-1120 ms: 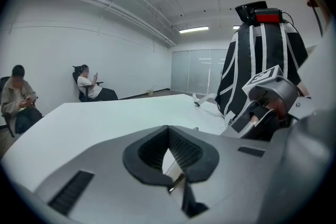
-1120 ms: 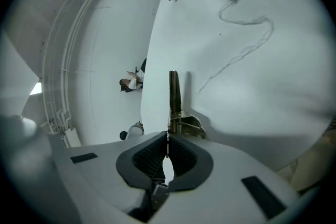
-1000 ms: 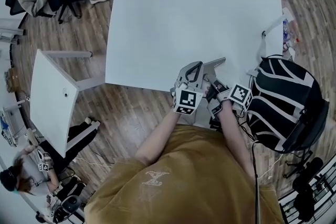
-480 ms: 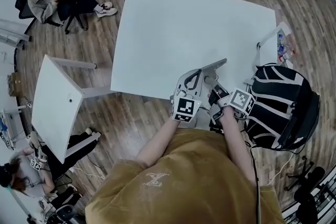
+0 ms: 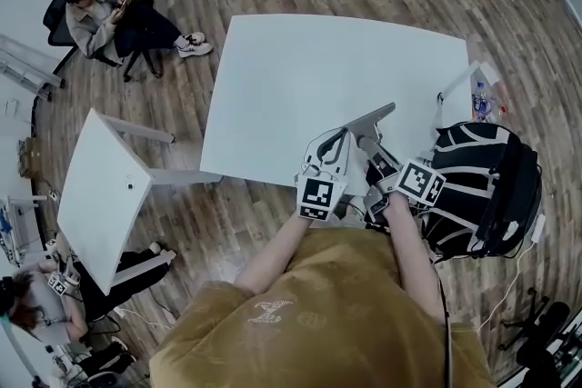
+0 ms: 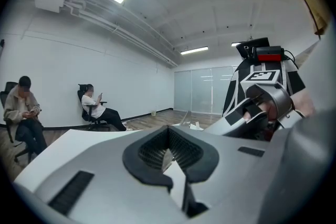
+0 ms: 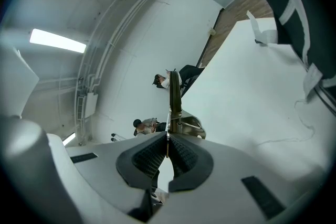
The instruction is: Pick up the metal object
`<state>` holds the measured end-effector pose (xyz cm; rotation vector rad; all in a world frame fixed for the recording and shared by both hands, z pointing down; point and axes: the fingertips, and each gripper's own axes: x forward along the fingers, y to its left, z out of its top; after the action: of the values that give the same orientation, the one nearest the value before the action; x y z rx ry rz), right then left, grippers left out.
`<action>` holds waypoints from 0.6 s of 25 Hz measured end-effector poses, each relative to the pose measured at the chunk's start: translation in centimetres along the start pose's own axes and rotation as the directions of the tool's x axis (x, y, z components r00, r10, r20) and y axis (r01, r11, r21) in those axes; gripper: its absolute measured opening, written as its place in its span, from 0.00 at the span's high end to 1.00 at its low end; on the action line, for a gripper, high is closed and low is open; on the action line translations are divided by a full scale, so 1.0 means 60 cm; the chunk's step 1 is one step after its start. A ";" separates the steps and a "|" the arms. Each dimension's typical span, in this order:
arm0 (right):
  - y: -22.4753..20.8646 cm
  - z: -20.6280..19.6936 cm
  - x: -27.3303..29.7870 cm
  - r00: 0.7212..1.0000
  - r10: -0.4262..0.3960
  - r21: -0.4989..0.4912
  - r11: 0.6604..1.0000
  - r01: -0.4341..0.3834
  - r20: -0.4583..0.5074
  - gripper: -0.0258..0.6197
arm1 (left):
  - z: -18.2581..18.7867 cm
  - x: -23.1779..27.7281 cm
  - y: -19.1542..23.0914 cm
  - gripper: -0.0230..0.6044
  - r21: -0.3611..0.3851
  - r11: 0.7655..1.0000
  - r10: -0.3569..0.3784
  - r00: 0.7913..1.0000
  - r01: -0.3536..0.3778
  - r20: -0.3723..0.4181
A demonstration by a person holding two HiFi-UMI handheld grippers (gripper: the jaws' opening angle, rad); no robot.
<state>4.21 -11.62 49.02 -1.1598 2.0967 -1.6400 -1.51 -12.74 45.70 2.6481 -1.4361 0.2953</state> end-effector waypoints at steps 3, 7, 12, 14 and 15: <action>0.025 0.013 -0.002 0.999 0.029 -0.063 0.998 -0.027 0.019 0.94 | 0.020 -0.001 0.000 0.95 0.011 1.000 0.000 1.000 0.000 0.022; 0.057 0.029 -0.005 0.998 0.047 -0.165 0.986 -0.040 0.041 0.94 | 0.044 -0.004 0.007 0.95 0.011 1.000 0.011 0.998 -0.012 0.056; 0.086 0.045 -0.016 0.996 0.056 -0.298 0.954 -0.032 0.071 0.94 | 0.059 -0.011 0.003 0.95 0.021 1.000 0.012 0.997 -0.014 0.080; 0.097 0.051 -0.020 0.994 0.062 -0.330 0.944 -0.031 0.085 0.94 | 0.065 -0.013 -0.002 0.95 0.027 1.000 0.009 0.996 -0.012 0.087; 0.102 0.053 -0.022 0.994 0.066 -0.344 0.939 -0.031 0.089 0.94 | 0.068 -0.013 -0.004 0.95 0.029 1.000 0.008 0.996 -0.010 0.090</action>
<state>4.38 -12.58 42.07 -1.2458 2.3868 -1.1973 -1.25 -12.74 41.54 2.7116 -1.4811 0.2011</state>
